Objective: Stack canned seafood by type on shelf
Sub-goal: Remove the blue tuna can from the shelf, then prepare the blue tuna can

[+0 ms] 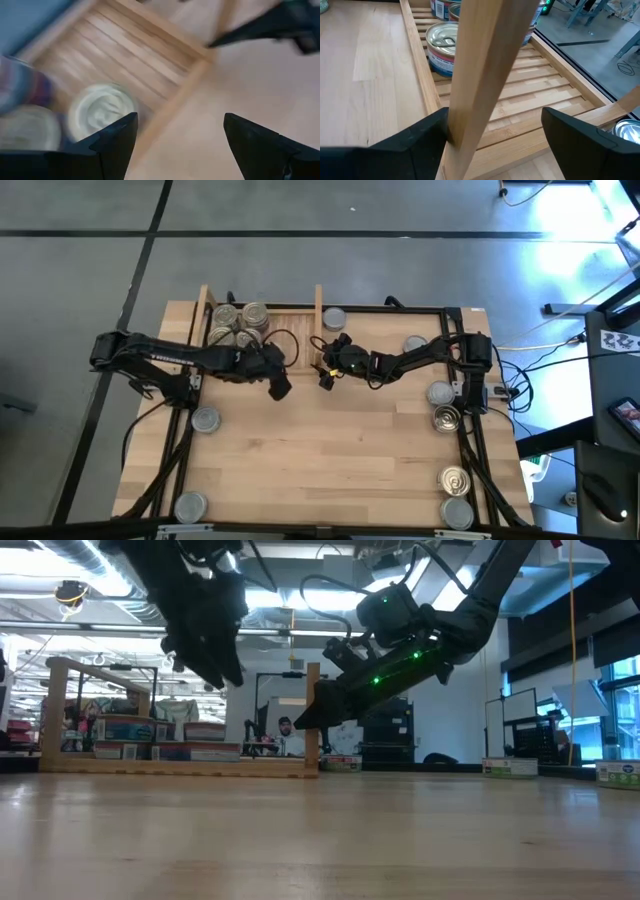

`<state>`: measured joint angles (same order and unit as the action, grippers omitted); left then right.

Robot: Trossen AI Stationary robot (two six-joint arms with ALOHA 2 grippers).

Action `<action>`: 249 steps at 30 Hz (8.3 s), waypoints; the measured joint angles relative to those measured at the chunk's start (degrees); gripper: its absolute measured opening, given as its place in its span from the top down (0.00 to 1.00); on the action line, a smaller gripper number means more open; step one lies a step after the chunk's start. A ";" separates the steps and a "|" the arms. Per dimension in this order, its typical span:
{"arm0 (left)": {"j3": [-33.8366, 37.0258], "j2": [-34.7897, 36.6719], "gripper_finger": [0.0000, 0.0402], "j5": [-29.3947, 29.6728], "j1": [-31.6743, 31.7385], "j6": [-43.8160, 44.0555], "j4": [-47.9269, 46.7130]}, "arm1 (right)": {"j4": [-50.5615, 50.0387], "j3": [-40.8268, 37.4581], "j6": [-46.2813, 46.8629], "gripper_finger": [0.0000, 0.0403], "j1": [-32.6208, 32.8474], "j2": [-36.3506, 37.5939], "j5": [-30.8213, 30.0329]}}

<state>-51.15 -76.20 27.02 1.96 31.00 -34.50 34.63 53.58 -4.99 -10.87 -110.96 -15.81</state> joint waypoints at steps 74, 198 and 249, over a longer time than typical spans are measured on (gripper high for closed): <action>-9.80 -11.03 0.27 -19.08 14.85 -3.05 -16.47 | -1.49 -0.07 -1.29 0.23 -0.04 0.09 -0.80; 8.30 -30.46 0.27 10.43 -34.78 10.55 44.79 | 22.99 -18.34 8.87 0.97 28.11 -5.09 12.37; 7.08 -30.76 0.27 6.32 -28.97 -6.27 50.51 | 4.56 -20.09 17.11 0.19 28.11 9.33 5.32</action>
<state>-44.07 -106.97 33.34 -27.02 24.73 16.01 39.19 33.49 12.12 17.23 -101.63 -10.50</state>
